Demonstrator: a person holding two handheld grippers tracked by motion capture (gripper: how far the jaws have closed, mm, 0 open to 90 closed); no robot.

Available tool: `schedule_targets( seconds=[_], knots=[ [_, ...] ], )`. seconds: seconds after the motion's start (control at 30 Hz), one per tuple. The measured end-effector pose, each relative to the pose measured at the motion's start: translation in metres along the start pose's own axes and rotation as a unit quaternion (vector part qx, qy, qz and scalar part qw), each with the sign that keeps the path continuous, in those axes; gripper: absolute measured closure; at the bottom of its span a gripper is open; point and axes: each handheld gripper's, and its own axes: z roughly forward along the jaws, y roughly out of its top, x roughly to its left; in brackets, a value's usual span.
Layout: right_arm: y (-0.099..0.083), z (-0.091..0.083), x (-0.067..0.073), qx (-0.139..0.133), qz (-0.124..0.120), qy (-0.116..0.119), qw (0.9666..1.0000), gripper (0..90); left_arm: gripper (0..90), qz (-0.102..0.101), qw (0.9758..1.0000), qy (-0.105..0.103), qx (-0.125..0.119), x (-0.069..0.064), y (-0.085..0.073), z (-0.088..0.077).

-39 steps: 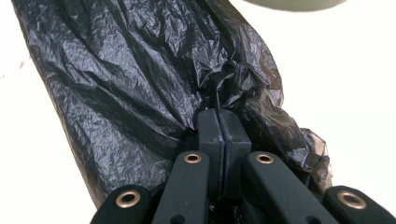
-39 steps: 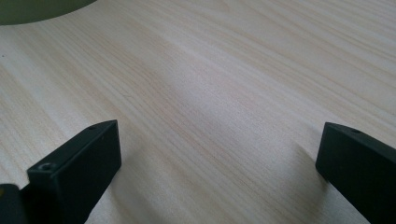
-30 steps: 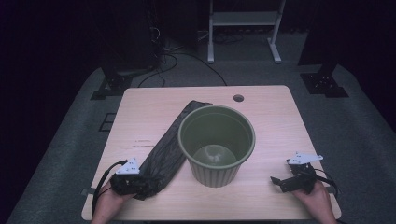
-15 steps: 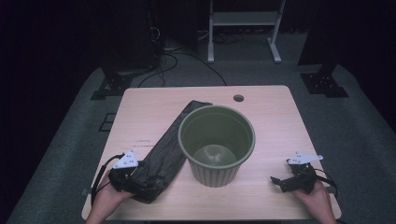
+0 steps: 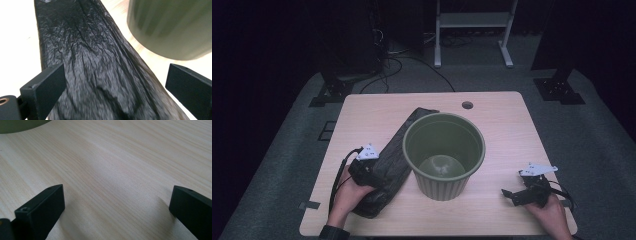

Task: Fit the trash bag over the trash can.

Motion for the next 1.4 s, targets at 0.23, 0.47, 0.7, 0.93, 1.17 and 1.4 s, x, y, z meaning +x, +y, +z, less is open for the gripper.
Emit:
schedule_targets(
  seconds=[0.23, 0.47, 0.7, 0.93, 1.17, 1.4],
  knots=[
    [0.000, 0.000, 0.000, 0.000, 0.000, 0.000, 1.0000, 0.0, 1.4, -0.006, 0.9997, 0.008, 0.022, 0.011, 0.001, 0.026],
    [0.000, 0.000, 0.000, 0.000, 0.000, 0.000, 1.0000, 0.0, 1.5, -0.012, 0.9989, 0.017, 0.041, 0.017, -0.004, 0.044],
    [0.000, 0.000, 0.000, 0.000, 0.000, 0.001, 1.0000, 0.0, 7.4, 0.004, 0.9989, 0.026, 0.039, 0.016, -0.010, 0.043],
    [0.000, 0.000, 0.000, 0.000, 0.000, 0.001, 1.0000, 0.0, 35.4, 0.016, 0.9995, 0.013, 0.023, 0.020, -0.017, 0.030],
    [0.000, 0.000, 0.000, 0.000, 0.000, 0.001, 1.0000, 0.0, 72.7, 0.045, 0.9985, -0.021, 0.025, 0.019, -0.024, 0.019],
    [0.000, 0.000, 0.000, 0.000, 0.000, 0.001, 1.0000, 0.0, 83.5, 0.051, 0.9972, -0.045, 0.032, 0.011, -0.039, 0.002]
  ],
)
